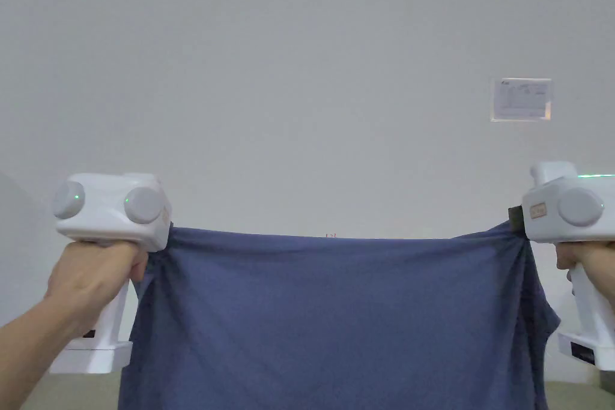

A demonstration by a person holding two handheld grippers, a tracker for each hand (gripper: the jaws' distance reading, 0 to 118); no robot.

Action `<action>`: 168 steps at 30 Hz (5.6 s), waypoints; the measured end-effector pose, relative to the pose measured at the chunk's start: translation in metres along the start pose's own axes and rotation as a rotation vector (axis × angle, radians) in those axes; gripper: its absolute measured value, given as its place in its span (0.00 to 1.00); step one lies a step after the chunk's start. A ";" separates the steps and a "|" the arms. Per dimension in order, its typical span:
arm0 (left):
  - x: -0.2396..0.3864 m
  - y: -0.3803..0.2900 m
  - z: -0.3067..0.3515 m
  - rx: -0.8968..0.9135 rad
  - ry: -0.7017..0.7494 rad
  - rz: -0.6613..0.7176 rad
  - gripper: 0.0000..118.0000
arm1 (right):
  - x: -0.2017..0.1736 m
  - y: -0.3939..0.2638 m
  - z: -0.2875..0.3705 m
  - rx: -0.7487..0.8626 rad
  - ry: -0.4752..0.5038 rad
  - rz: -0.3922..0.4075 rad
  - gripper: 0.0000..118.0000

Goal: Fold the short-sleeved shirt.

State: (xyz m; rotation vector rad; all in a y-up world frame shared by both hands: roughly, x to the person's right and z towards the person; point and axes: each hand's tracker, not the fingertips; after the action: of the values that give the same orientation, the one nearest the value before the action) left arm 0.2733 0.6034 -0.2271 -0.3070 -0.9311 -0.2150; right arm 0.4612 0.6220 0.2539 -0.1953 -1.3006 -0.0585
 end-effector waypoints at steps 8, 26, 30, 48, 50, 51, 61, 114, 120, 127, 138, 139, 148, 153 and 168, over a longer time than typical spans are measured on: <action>0.022 0.011 -0.055 0.024 -0.002 0.030 0.00 | -0.012 0.012 -0.065 0.016 -0.011 -0.005 0.02; 0.041 -0.072 -0.164 -0.113 0.001 -0.044 0.00 | -0.029 -0.069 -0.150 -0.087 -0.013 0.039 0.03; 0.043 -0.138 -0.178 -0.200 -0.019 -0.097 0.00 | -0.025 -0.144 -0.151 -0.191 -0.011 0.020 0.03; -0.040 -0.418 0.006 -0.505 -0.142 -0.116 0.00 | 0.008 -0.436 0.126 -0.543 0.103 -0.066 0.03; -0.049 -0.436 0.032 -0.513 -0.147 -0.128 0.00 | 0.012 -0.454 0.154 -0.533 0.104 -0.073 0.02; -0.053 -0.444 0.044 -0.518 -0.149 -0.132 0.00 | 0.015 -0.461 0.167 -0.542 0.114 -0.086 0.02; -0.090 -0.497 0.129 -0.543 -0.172 -0.087 0.00 | 0.032 -0.495 0.236 -0.570 0.139 -0.141 0.03; -0.082 -0.522 0.121 -0.673 -0.193 0.023 0.02 | 0.034 -0.524 0.230 -0.702 0.216 -0.056 0.92; -0.084 -0.520 0.119 -0.677 -0.187 0.026 0.02 | 0.031 -0.544 0.221 -0.729 0.193 -0.050 0.05; -0.091 -0.514 0.115 -0.684 -0.204 0.029 0.02 | 0.039 -0.515 0.229 -0.685 0.205 -0.067 0.05; -0.088 -0.452 0.078 -0.588 -0.223 0.005 0.02 | 0.029 -0.448 0.170 -0.588 0.215 -0.059 0.05; -0.086 -0.446 0.069 -0.583 -0.224 -0.001 0.02 | 0.028 -0.441 0.159 -0.585 0.215 -0.050 0.05; -0.058 -0.415 -0.010 -0.588 -0.218 0.011 0.02 | 0.004 -0.425 0.062 -0.628 0.186 -0.009 0.05; -0.046 -0.418 -0.047 -0.633 -0.217 0.010 0.02 | 0.000 -0.443 0.015 -0.692 0.163 -0.001 0.05; -0.070 -0.448 -0.005 -0.592 -0.177 0.100 1.00 | 0.010 -0.464 0.072 -0.674 0.120 -0.114 0.95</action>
State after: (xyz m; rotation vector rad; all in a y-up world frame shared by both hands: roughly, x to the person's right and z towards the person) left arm 0.0961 0.1858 -0.2126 -0.9294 -1.0108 -0.3750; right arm 0.3246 0.1800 0.3330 -0.6811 -1.1327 -0.6009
